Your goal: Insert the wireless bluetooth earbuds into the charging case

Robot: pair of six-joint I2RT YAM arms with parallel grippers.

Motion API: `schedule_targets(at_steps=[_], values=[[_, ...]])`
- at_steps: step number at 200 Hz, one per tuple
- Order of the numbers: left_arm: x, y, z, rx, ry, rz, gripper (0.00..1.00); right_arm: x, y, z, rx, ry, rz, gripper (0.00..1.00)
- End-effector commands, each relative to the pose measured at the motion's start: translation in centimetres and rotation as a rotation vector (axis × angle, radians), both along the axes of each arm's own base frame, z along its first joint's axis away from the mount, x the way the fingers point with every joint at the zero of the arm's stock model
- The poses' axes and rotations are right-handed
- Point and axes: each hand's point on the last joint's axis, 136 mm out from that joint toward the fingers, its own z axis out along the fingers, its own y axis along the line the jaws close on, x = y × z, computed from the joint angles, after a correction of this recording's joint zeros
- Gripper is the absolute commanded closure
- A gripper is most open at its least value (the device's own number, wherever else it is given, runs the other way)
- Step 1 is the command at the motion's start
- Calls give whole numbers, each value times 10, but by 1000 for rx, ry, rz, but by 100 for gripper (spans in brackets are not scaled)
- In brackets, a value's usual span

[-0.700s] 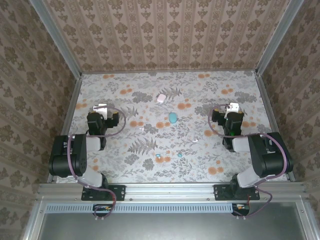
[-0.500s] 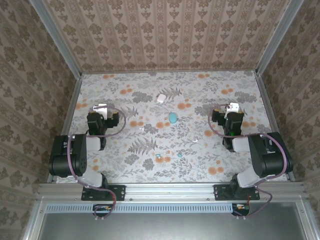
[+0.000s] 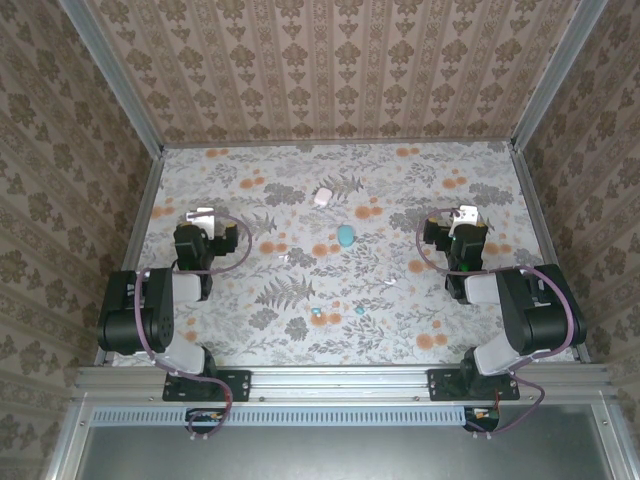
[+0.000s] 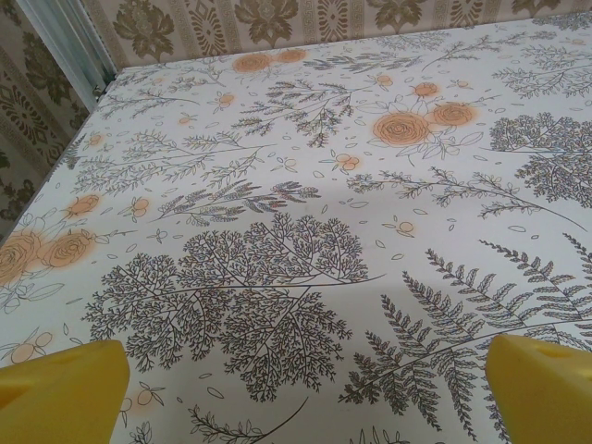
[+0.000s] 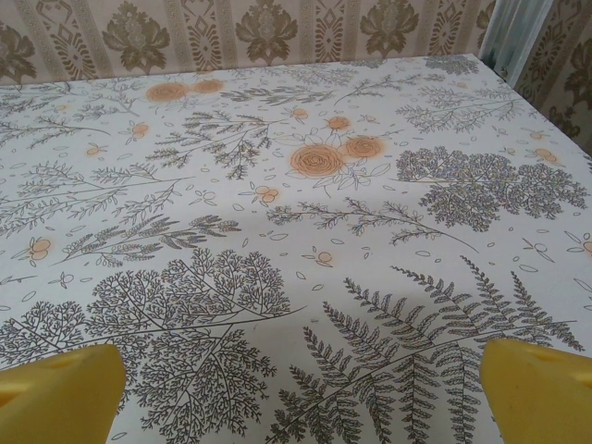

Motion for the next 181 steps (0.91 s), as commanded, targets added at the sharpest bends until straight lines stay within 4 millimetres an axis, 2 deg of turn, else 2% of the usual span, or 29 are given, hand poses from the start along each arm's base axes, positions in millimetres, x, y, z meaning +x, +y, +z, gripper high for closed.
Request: schedule_targets(at_steps=[1,147,181], values=[[1,-3,1,-23,0,-8,0,4,4,5,-7,-15,20,0],[1,-3,1,-22,0,-8,0,4,4,5,-7,-14,22,0],[-2,-13,12,8,-10,-43,0,4,12,12,-9,-12,71,0]])
